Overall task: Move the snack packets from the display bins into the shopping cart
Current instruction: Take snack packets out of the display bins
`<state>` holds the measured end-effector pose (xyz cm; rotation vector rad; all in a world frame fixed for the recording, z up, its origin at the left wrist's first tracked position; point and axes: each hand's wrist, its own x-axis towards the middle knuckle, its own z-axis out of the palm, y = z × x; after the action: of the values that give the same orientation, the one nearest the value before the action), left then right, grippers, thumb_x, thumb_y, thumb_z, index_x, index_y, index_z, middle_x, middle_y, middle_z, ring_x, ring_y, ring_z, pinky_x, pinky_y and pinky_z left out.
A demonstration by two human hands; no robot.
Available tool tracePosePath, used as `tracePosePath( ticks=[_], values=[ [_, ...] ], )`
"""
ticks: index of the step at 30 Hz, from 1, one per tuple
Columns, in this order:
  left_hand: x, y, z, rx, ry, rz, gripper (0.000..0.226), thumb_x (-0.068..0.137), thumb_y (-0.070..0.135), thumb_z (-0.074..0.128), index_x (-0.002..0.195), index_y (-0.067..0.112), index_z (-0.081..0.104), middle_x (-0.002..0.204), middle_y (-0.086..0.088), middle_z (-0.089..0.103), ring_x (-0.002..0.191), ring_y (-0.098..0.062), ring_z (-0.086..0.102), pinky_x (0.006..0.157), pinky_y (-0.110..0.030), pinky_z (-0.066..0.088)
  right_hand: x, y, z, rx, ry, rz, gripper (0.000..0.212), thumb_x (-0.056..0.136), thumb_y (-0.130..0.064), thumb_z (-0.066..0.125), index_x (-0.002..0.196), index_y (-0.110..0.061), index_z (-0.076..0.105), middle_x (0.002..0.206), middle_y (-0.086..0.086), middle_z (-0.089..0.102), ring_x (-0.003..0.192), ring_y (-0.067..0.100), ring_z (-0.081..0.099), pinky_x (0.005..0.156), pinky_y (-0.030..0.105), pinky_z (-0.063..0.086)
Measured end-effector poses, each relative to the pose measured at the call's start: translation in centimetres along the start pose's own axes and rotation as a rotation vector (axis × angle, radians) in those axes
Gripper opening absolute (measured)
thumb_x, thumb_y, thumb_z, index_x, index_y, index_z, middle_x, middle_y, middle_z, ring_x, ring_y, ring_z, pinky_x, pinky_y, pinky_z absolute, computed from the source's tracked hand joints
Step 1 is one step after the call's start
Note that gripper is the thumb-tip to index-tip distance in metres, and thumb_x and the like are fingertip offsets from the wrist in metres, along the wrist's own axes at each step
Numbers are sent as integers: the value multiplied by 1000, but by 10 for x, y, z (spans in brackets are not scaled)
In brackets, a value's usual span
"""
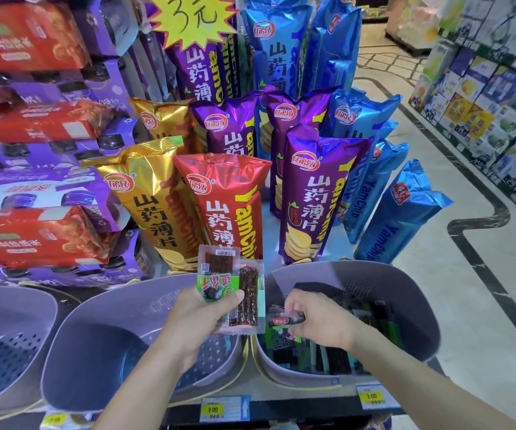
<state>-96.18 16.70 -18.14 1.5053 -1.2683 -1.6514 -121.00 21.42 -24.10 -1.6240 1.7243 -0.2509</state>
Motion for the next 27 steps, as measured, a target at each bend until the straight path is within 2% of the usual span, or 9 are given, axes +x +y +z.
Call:
tracePosePath(
  ticks=[6, 8, 11, 15, 17, 19, 21, 24, 27],
  values=[
    [-2, 3, 3, -17, -29, -12, 17, 93, 23, 81, 110, 24, 80, 102, 6, 83, 89, -7, 78, 76, -33, 53, -24, 15, -33, 429, 45, -26, 18, 93, -17, 73, 101, -30, 62, 104, -4, 61, 85, 13, 71, 79, 36, 63],
    [-3, 3, 5, -7, -34, -16, 17, 93, 24, 80, 110, 25, 79, 103, 7, 83, 92, -8, 78, 78, -34, 54, -36, 17, -47, 538, 74, -39, 19, 94, -18, 72, 99, -35, 66, 104, -5, 68, 93, 12, 72, 81, 37, 63],
    [-4, 4, 10, 1, -37, -12, 17, 94, 24, 79, 111, 24, 79, 104, 8, 83, 95, -8, 78, 81, -35, 54, -47, 18, -61, 847, 37, -86, 19, 98, -5, 65, 97, -24, 67, 113, 11, 73, 105, 31, 72, 85, 43, 59],
    [-6, 8, 21, 28, -59, -11, 14, 97, 24, 77, 111, 23, 77, 102, 8, 83, 91, -6, 78, 75, -29, 54, -51, 13, -71, 1107, 10, -134, 17, 98, 3, 60, 95, -13, 65, 90, 7, 71, 75, 24, 62, 84, 53, 44],
    [-7, 10, 25, 33, -71, -12, 15, 97, 24, 76, 112, 24, 77, 102, 8, 83, 97, -11, 79, 84, -34, 57, -51, 7, -73, 1142, -7, -163, 19, 98, 3, 60, 101, -14, 68, 101, 8, 73, 84, 25, 69, 85, 52, 47],
    [-8, 12, 29, 50, -95, -15, 16, 98, 25, 75, 114, 24, 76, 104, 6, 83, 101, -13, 78, 96, -42, 58, -49, -1, -73, 1125, -14, -180, 21, 100, 2, 60, 117, -9, 65, 127, 12, 70, 113, 32, 70, 92, 51, 57],
    [-9, 13, 35, 53, -128, -23, 17, 101, 26, 71, 118, 22, 74, 107, 4, 82, 103, -16, 78, 103, -49, 57, -45, -11, -72, 1035, 24, -160, 27, 102, -2, 60, 125, -16, 67, 134, 4, 68, 119, 29, 69, 90, 42, 61],
    [-11, 13, 44, -47, -186, -61, 29, 104, 41, 63, 127, 24, 71, 113, 0, 81, 106, -20, 78, 91, -44, 64, -38, -27, -64, 939, 117, -115, 33, 100, -8, 65, 124, -31, 71, 134, 0, 67, 115, 22, 71, 92, 43, 61],
    [-14, 13, 45, -56, -260, -36, 60, 79, 70, 79, 127, 35, 69, 117, 7, 80, 107, -14, 77, 82, -36, 64, -30, -37, -54, 839, 262, -70, 33, 96, -15, 73, 123, -35, 71, 130, 3, 67, 109, 16, 71, 90, 43, 62]
  ],
)
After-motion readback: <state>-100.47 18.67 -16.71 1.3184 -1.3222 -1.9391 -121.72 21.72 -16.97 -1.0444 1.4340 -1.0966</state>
